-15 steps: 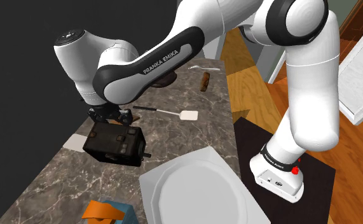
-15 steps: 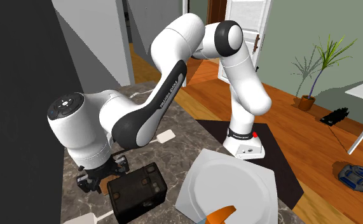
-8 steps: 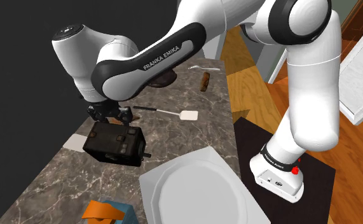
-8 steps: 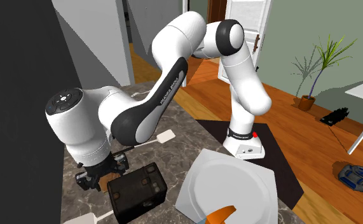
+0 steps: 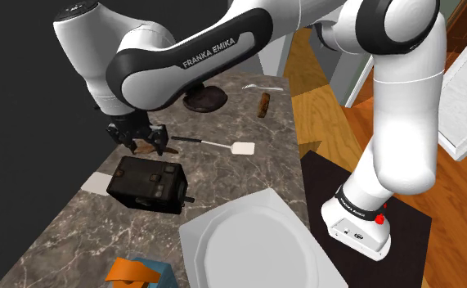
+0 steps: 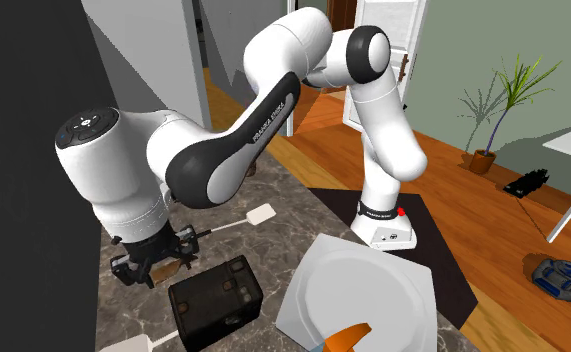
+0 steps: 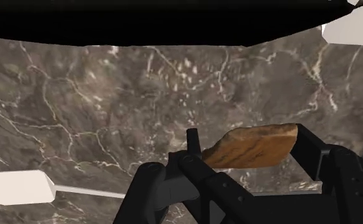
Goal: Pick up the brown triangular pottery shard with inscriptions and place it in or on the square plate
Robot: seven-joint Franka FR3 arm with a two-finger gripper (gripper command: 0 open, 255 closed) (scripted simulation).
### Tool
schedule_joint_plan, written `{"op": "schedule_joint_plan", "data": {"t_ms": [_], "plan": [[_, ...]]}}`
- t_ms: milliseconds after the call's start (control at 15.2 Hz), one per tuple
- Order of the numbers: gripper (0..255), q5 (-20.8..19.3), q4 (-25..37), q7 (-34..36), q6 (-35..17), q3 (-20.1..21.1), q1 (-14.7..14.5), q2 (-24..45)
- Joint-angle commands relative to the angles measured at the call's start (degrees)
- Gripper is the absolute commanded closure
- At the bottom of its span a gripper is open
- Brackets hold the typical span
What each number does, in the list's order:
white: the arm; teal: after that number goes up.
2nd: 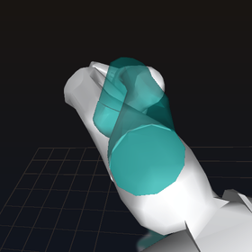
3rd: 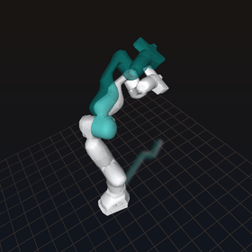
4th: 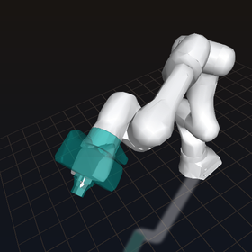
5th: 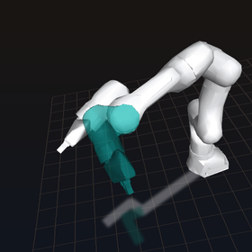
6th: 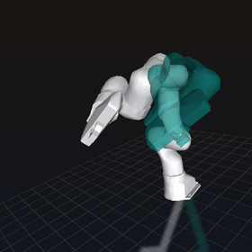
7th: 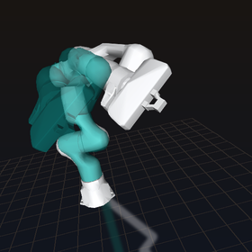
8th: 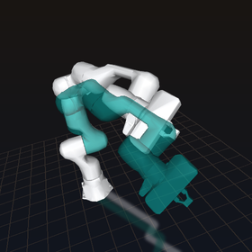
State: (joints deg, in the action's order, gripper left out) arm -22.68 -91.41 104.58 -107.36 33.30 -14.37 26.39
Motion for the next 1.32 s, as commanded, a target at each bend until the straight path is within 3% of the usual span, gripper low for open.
{"op": "schedule_joint_plan", "data": {"t_ms": [0, 462, 858, 1254], "plan": [[255, 0.3, 1.1, -0.4, 1.3, 0.1, 0.0, -0.3], [255, 1.3, 4.8, -1.6, 5.9, 0.6, -0.2, -1.6], [255, 6.9, -9.9, 1.5, 1.4, 3.9, 1.4, -12.9], [255, 13.6, -21.1, 3.4, -1.2, 6.8, 1.0, -23.4]]}}
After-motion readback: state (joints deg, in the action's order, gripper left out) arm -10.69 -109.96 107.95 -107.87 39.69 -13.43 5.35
